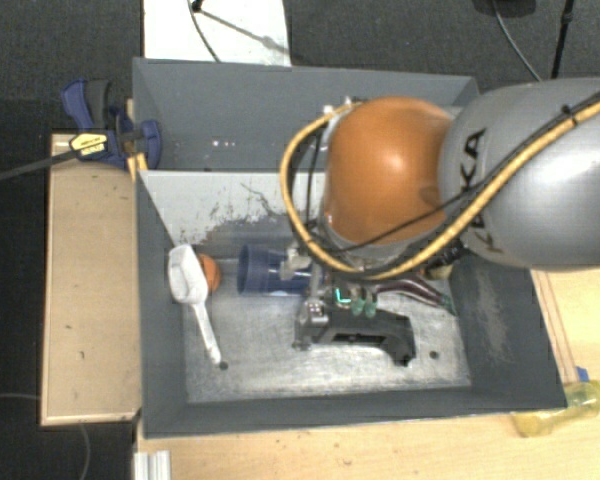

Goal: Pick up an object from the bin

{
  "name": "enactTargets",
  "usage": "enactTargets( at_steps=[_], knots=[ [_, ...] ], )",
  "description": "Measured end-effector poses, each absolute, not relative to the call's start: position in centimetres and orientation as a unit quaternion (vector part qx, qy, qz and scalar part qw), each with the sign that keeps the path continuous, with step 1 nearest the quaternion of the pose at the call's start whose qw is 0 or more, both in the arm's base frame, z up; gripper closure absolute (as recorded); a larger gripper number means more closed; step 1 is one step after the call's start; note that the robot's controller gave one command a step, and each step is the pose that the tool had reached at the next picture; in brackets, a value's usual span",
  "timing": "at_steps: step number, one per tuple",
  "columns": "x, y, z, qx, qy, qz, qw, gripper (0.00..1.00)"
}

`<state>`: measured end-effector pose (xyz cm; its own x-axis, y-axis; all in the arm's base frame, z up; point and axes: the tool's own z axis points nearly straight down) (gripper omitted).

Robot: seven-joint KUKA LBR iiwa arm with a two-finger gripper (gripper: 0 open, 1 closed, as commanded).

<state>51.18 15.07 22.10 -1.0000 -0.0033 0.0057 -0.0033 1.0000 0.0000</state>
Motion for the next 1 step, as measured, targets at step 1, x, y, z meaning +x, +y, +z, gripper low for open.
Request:
enactTargets(
  at_steps=[1],
  knots=[
    [51.36, 14.97, 22.53, -0.001, -1.0, -0.001, -0.001, 0.0]
  ],
)
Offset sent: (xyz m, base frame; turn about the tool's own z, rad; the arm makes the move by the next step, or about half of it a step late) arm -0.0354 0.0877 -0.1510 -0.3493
